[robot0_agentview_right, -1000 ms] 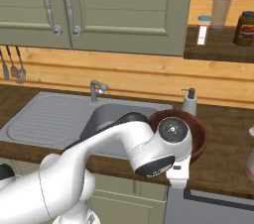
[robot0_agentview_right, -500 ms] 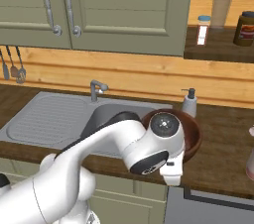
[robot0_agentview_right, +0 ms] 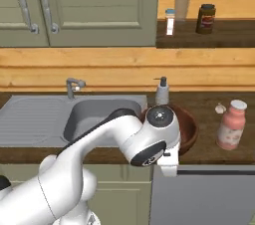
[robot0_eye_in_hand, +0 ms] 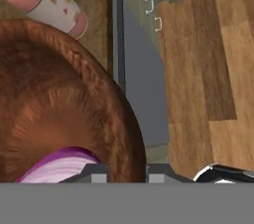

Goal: Pick the onion from the sink and place it in the bowl. Then pick the bowl and place it in the microwave. Then close the microwave door and press the start button.

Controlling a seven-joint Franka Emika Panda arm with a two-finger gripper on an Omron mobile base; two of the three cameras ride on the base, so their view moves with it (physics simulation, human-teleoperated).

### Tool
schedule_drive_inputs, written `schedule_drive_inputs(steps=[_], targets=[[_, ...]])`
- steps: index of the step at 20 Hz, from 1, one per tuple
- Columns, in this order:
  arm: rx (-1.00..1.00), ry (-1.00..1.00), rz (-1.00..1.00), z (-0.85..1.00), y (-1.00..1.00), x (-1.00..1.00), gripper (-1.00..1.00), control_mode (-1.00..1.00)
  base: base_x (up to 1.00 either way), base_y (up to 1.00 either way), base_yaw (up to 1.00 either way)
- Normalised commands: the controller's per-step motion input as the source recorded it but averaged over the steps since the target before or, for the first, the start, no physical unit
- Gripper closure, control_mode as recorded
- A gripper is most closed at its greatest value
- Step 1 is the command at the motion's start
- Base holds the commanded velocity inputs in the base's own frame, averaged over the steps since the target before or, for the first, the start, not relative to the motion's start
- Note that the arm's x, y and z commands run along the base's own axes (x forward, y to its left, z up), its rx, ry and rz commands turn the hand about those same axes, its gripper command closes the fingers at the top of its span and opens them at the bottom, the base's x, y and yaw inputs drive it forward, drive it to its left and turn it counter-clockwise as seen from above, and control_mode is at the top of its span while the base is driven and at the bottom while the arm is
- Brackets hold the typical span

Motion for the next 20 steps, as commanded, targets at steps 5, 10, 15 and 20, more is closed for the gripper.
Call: schedule_drive_inputs(steps=[5, 10, 15, 20], targets=[[0.0, 0.0, 0.0, 0.0, 0.0, 0.0, 1.0, 1.0, -0.31, -0.01, -0.64], [0.0, 0.0, 0.0, 0.0, 0.0, 0.0, 1.0, 1.0, -0.04, -0.3, -0.68], [0.0, 0.0, 0.0, 0.0, 0.0, 0.0, 1.0, 1.0, 0.0, -0.47, -0.65], [0.0, 0.0, 0.0, 0.0, 0.0, 0.0, 1.0, 1.0, 0.15, -0.44, -0.67]])
